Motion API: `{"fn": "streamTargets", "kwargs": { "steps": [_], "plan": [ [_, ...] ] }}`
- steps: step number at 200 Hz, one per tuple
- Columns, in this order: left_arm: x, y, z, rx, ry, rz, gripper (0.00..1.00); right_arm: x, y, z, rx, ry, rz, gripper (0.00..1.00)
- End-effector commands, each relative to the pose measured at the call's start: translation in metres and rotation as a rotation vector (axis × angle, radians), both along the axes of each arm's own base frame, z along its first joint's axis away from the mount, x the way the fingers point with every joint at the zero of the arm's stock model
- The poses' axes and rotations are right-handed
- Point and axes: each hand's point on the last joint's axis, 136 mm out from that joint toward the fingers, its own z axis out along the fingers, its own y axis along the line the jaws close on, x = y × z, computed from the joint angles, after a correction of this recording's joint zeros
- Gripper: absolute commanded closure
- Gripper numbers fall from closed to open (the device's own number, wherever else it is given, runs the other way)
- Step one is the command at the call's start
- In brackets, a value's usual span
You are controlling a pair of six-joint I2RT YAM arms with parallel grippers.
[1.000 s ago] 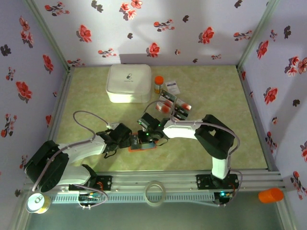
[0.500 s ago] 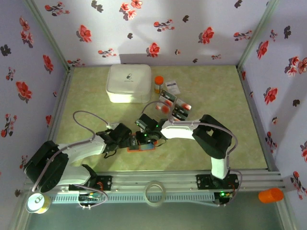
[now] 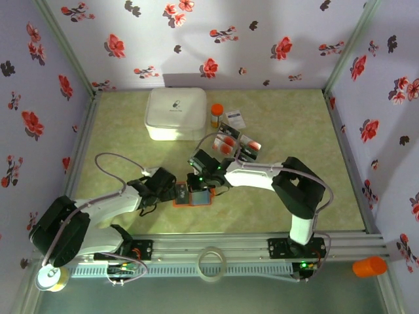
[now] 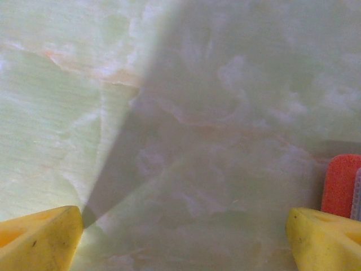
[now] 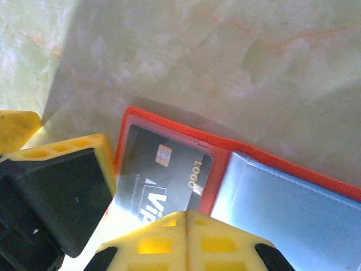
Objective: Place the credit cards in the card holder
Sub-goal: Insert the credit card into the card slot.
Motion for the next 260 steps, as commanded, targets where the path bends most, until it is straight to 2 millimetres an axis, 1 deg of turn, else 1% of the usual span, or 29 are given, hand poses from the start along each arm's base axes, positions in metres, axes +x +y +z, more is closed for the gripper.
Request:
{"fn": "streamTargets", "kwargs": {
  "steps": [1,87,120,147,170,199,227,260],
  "plan": [
    [-0.005,0.008,-0.010,0.031,0.028,0.004,0.06,0.005,0.000,0.003,-0.011,-0.019,0.005,0.92],
    [-0.005,0.006,-0.013,0.029,0.034,-0.004,0.07,0.006,0.010,-0.013,-0.003,0.017,0.007,0.92],
    [-0.006,0.006,-0.015,0.027,0.034,-0.004,0.07,0.004,0.017,-0.021,0.007,0.045,0.010,0.92],
    [-0.005,0.004,-0.015,0.020,0.033,-0.006,0.07,0.002,0.021,-0.023,0.019,0.059,0.012,0.92],
    [-0.004,0.003,-0.014,0.018,0.030,-0.009,0.07,0.003,0.024,-0.017,0.036,0.055,0.009,0.92],
    [-0.002,0.002,-0.009,0.014,0.022,-0.011,0.07,0.007,0.022,-0.002,0.050,0.028,0.003,0.92],
    [0.002,0.004,0.005,0.015,-0.002,-0.005,0.06,0.013,0.013,0.013,0.057,-0.005,-0.009,0.91],
    [0.007,0.009,0.028,0.000,-0.044,0.014,0.04,0.019,-0.005,0.020,0.053,-0.025,-0.035,0.89]
  ]
}}
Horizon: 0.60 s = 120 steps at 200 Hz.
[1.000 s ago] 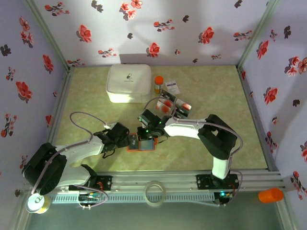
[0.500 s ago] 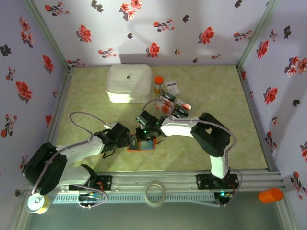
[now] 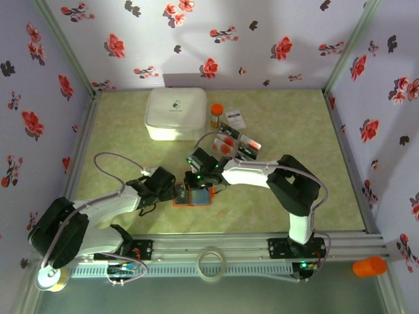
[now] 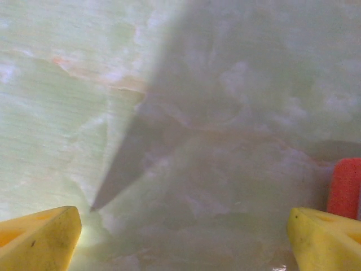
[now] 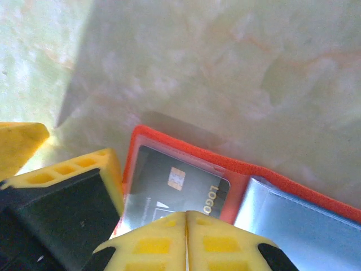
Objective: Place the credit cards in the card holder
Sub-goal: Insert the credit card into the card slot.
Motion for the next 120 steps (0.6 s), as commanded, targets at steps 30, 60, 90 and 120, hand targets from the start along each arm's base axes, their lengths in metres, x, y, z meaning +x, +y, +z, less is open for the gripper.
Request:
{"fn": "streamTargets", "kwargs": {
  "steps": [30,60,90,120],
  "plan": [
    [0.012,0.004,0.046,-0.029,-0.077,0.009,0.02,0.012,-0.036,0.022,-0.008,-0.062,-0.055,0.85],
    [0.019,-0.011,0.072,-0.108,-0.128,-0.025,0.00,0.014,-0.062,0.026,-0.069,-0.109,-0.080,0.80],
    [0.022,-0.032,0.093,-0.210,-0.176,-0.059,0.00,0.017,-0.086,0.025,-0.128,-0.133,-0.099,0.80],
    [0.018,-0.059,0.101,-0.259,-0.195,-0.105,0.00,0.018,-0.098,0.026,-0.115,-0.131,-0.117,0.80]
  ]
}}
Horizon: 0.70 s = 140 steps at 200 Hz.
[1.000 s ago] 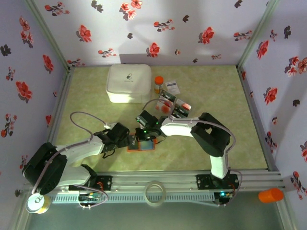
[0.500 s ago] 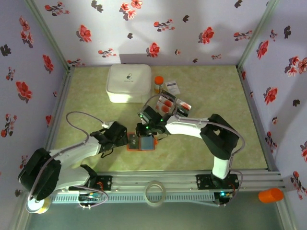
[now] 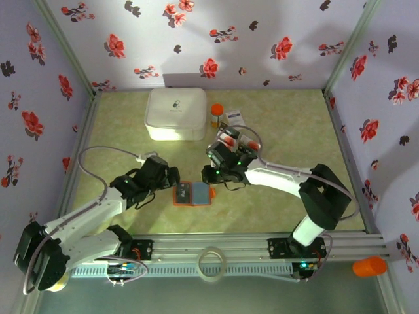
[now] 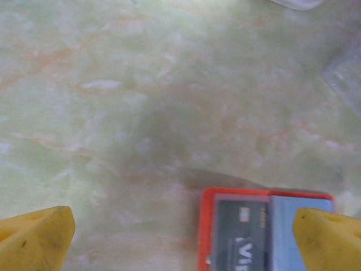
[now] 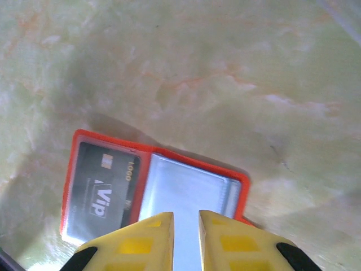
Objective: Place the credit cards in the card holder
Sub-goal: Insert the credit card into the card slot, then flip over the card slot on the card holder.
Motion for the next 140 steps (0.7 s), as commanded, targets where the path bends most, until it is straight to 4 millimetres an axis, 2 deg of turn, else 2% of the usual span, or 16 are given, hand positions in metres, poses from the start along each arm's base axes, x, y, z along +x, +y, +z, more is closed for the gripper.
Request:
{"fn": "streamTargets", "kwargs": {
  "steps": [1,24,81,140],
  "plan": [
    [-0.002,-0.024,0.014,-0.061,-0.025,-0.043,0.00,0.001,-0.022,-0.004,-0.044,-0.008,-0.020,0.80],
    [-0.008,-0.040,0.010,-0.070,-0.031,-0.068,0.00,0.001,-0.023,-0.005,0.003,0.034,-0.031,0.80],
    [-0.023,-0.070,-0.019,-0.059,-0.003,-0.133,0.00,0.000,-0.019,-0.021,0.030,0.108,-0.030,0.82],
    [-0.026,-0.076,-0.044,0.003,0.028,-0.160,0.00,-0.002,-0.003,-0.027,0.073,0.151,-0.011,0.84]
  ]
}}
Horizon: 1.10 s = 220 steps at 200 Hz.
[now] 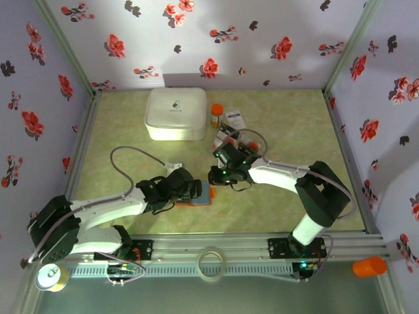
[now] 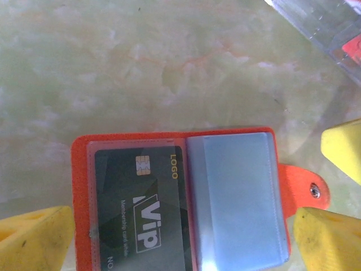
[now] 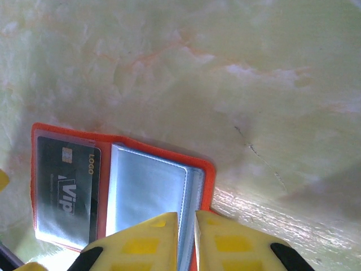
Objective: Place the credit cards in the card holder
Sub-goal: Flip over the card slot on the card holder.
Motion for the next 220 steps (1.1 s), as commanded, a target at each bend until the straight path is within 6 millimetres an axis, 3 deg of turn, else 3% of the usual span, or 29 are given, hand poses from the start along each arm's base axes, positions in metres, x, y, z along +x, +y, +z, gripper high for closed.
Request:
{"fn": "streamTargets", "kwargs": {
  "steps": [1,80,184,220],
  "plan": [
    [0.002,0.002,-0.008,0.015,-0.017,0.019,0.00,0.000,0.011,0.001,0.037,0.021,0.007,0.84],
    [-0.002,0.010,-0.034,0.076,0.012,0.015,0.00,-0.003,0.030,-0.004,0.007,0.024,0.061,0.85],
    [-0.001,0.010,-0.040,0.100,0.013,0.003,0.00,-0.007,0.023,-0.030,-0.068,0.050,0.066,0.87],
    [-0.001,0.009,-0.041,0.101,0.011,-0.001,0.00,-0.012,0.030,-0.037,-0.058,0.073,0.080,0.87]
  ]
}}
